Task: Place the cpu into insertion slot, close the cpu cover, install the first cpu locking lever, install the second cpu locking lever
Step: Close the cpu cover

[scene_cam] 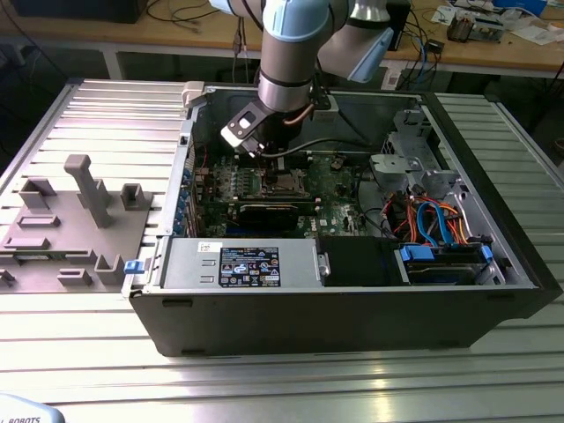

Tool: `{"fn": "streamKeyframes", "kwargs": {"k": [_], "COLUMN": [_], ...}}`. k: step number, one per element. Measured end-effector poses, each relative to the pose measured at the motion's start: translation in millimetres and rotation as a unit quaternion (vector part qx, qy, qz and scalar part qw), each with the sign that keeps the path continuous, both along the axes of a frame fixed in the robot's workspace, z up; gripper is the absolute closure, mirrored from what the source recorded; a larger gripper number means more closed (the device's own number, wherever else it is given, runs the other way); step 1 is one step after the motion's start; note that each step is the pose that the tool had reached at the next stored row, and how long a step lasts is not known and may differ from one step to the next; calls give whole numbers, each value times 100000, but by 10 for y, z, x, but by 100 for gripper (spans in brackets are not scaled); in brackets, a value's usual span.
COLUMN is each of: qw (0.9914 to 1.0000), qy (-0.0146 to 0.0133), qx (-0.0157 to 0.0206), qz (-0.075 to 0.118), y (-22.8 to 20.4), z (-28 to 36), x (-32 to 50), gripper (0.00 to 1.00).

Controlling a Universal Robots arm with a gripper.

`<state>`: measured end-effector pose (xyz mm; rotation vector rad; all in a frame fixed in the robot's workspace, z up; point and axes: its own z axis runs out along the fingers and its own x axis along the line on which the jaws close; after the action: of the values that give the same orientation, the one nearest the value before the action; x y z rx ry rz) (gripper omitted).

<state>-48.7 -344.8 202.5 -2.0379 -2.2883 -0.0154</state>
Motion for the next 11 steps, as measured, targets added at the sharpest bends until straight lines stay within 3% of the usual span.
{"fn": "streamKeyframes", "kwargs": {"k": [3,6,8,11], "qw": [100000,100000,100000,99999], "qy": [24,45,188,386], "qx": [2,62,139,113], "qz": [-14,7,10,6], "y": [-1,0,2,0], "z": [4,12,33,75], "x": [22,100,190,245], "gripper": [89,89,89,89]}}
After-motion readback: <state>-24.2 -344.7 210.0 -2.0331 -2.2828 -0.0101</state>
